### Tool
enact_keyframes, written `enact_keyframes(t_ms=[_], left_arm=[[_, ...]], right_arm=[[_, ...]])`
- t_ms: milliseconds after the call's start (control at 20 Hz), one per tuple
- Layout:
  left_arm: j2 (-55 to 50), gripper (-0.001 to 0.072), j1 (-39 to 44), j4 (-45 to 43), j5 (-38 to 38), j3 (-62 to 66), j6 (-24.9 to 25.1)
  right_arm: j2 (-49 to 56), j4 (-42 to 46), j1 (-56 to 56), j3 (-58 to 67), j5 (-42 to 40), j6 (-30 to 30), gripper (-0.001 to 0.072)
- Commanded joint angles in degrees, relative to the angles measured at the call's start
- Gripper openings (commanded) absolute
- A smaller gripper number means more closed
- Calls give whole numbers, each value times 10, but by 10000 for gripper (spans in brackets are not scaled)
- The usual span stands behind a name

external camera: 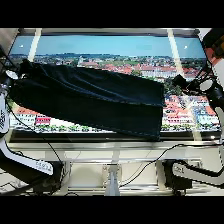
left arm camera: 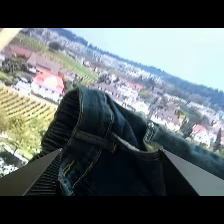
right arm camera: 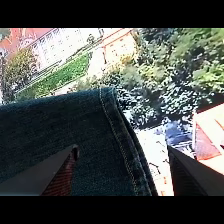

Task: Fold the clothes and pants, and hang the long-sleeved shirts on hangers.

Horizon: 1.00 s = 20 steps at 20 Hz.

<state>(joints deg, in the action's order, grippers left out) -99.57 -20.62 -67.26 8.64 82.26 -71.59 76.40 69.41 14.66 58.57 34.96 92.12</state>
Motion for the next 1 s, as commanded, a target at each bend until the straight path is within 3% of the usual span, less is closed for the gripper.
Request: enact_keyframes(t_ms=[0,50,100,150,200,250,300,400,450,600,750,850,900,950], left_arm=[[52,704,-1,-2,31,1,0],[76,701,-3,-2,48,1,0],[100,691,-7,-3,66,1,0],[127,686,-14,-3,96,1,0],[151,632,-24,-4,136,1,0],[176,535,-37,-14,188,1,0],[199,427,-52,-35,242,1,0],[232,135,-88,-67,363,1,0],[242,52,-110,-76,422,1,0],[250,52,-201,-81,585,0,-19],[249,78,-290,-72,636,-3,-77],[245,455,-332,-72,643,-16,-78],[237,500,-350,-63,641,-25,-77],[226,501,-364,-40,632,-34,-76]], right_arm=[[-6,16,0,1,5,-2,610],[-12,28,0,1,10,-2,607],[-21,44,0,1,16,-2,508],[-33,67,0,1,28,-3,323],[-48,92,0,1,39,-3,191],[-65,118,0,1,53,-3,126],[-81,138,0,1,64,-3,130],[-116,162,0,1,81,-3,130],[-131,167,0,1,86,-3,130],[-165,174,0,1,96,-3,130],[-179,174,0,1,107,-2,130],[-179,174,0,1,115,-2,130],[-179,173,0,1,121,-2,130],[-179,173,0,1,126,-2,130]])
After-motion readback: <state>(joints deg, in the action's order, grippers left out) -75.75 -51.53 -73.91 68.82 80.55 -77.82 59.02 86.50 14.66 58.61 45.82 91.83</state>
